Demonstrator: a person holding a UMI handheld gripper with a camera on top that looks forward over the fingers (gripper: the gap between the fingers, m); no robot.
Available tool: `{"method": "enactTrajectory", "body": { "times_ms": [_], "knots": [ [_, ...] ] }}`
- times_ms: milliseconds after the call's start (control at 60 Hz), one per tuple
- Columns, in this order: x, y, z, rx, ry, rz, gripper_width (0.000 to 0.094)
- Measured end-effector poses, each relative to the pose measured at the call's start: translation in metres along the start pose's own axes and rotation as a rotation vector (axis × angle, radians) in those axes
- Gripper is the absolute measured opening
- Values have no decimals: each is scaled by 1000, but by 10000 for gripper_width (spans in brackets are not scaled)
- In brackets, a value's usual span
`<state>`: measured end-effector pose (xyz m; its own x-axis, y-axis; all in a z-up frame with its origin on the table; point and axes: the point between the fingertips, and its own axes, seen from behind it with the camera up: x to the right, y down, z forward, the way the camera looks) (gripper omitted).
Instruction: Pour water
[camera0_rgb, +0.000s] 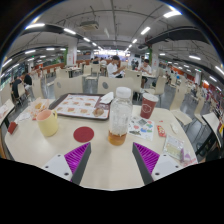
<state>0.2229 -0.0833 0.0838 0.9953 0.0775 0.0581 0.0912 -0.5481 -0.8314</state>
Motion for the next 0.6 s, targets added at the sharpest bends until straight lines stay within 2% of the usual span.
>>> {"method": "enactTrajectory", "body": {
  "times_ms": [167, 333, 400, 467, 600],
  "knots": [
    [17, -34, 64, 86, -6, 21, 843],
    [22, -54, 112, 133, 2, 37, 824],
    [21, -57, 124, 144, -4, 41, 733],
    [25, -60, 130, 153, 16, 53, 565],
    [25, -60, 131, 163, 23, 65, 468]
  ]
}}
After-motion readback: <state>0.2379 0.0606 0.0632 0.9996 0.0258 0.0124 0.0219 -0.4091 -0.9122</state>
